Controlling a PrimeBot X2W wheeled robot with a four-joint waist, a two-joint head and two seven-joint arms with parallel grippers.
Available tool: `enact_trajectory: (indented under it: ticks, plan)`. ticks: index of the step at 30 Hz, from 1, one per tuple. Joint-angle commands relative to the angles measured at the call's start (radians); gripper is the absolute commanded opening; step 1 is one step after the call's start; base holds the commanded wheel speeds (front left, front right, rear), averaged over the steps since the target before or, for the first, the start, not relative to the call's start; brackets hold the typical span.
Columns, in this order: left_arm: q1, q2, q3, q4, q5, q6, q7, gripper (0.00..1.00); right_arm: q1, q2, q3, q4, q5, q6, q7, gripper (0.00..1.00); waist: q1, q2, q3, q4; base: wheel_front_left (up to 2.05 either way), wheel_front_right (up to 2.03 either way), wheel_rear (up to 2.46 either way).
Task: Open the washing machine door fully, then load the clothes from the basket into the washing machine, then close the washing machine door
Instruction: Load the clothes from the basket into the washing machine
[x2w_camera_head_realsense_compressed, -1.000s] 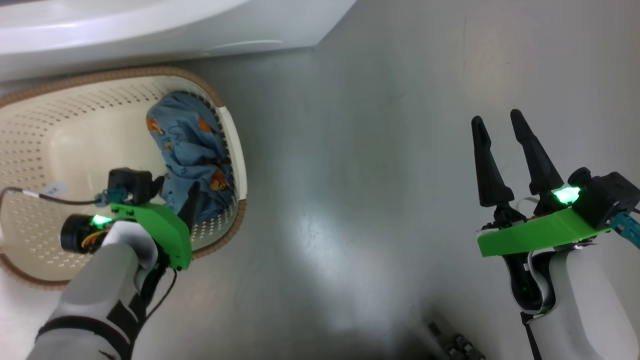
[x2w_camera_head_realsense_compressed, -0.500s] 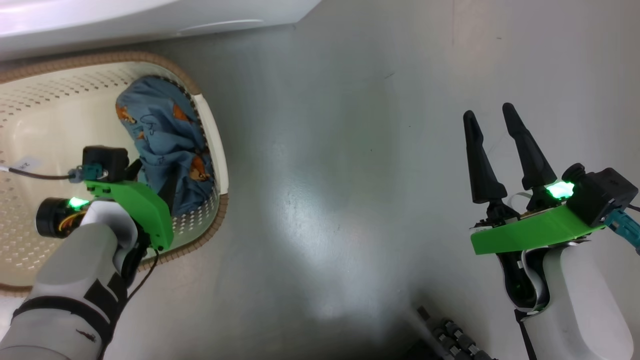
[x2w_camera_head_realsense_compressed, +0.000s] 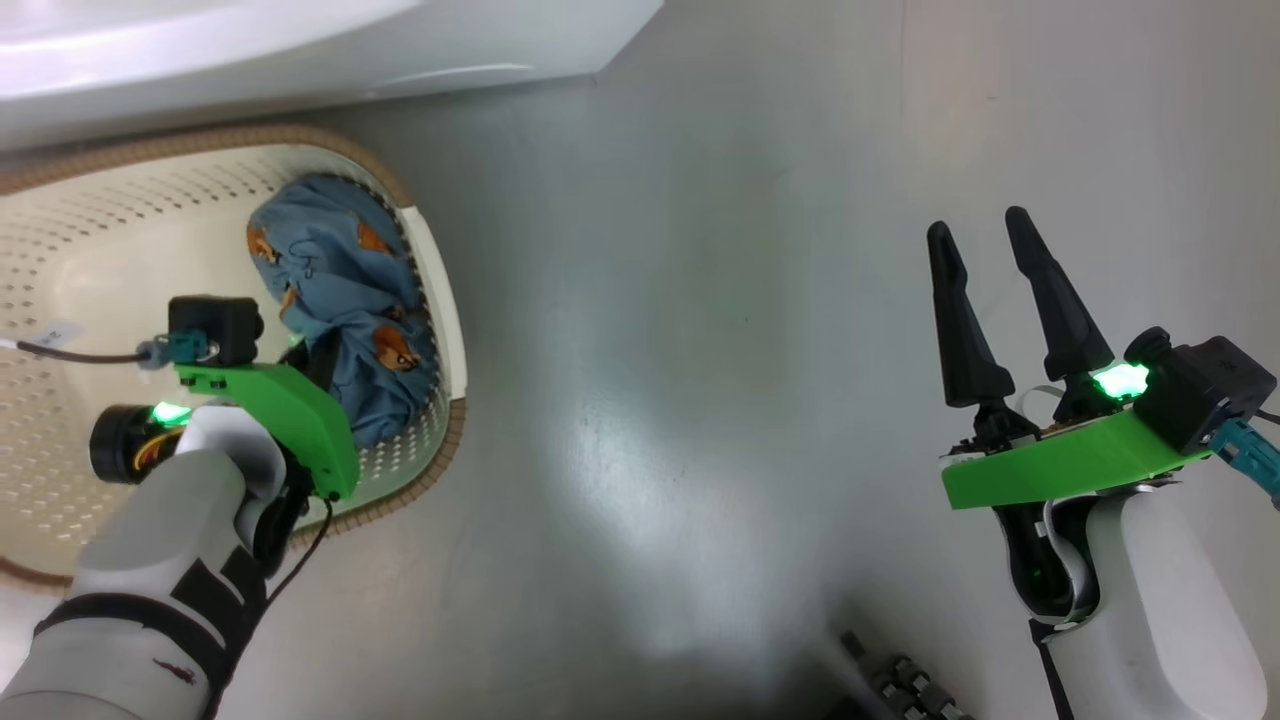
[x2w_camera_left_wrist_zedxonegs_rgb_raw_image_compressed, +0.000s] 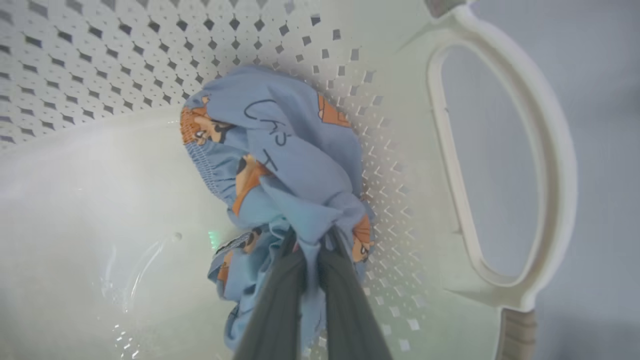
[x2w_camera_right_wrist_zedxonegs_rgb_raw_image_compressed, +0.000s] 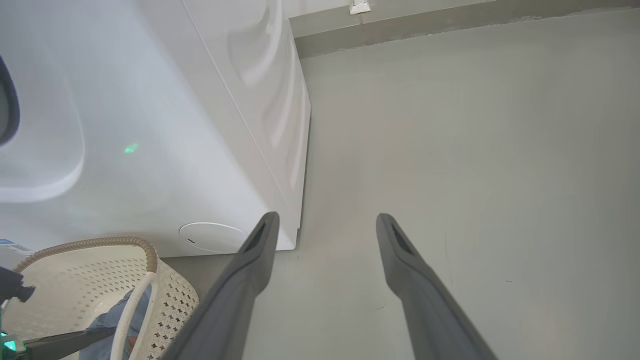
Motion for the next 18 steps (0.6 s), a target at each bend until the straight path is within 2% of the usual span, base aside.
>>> enact_trajectory:
  ticks: [1,8,18]
  plan:
    - [0.02,0.03,0.011,-0.002,-0.016,-0.002,-0.019,0.0,0.027,-0.007,0.018,-0.016,-0.005,0.002,-0.005,1.0,0.0,0.0,-0.021,0.013,0.0,0.0,0.0]
    - [0.06,0.036,0.04,-0.007,-0.085,-0.002,-0.045,0.0,0.038,-0.021,0.016,0.002,-0.006,0.002,-0.005,1.0,0.0,0.0,-0.12,0.054,0.0,0.0,0.0]
    - [0.163,0.059,0.22,-0.101,0.02,-0.002,-0.046,0.0,0.076,-0.036,0.014,0.034,-0.004,0.002,-0.005,1.0,0.0,0.0,-0.264,0.094,0.0,0.0,0.0]
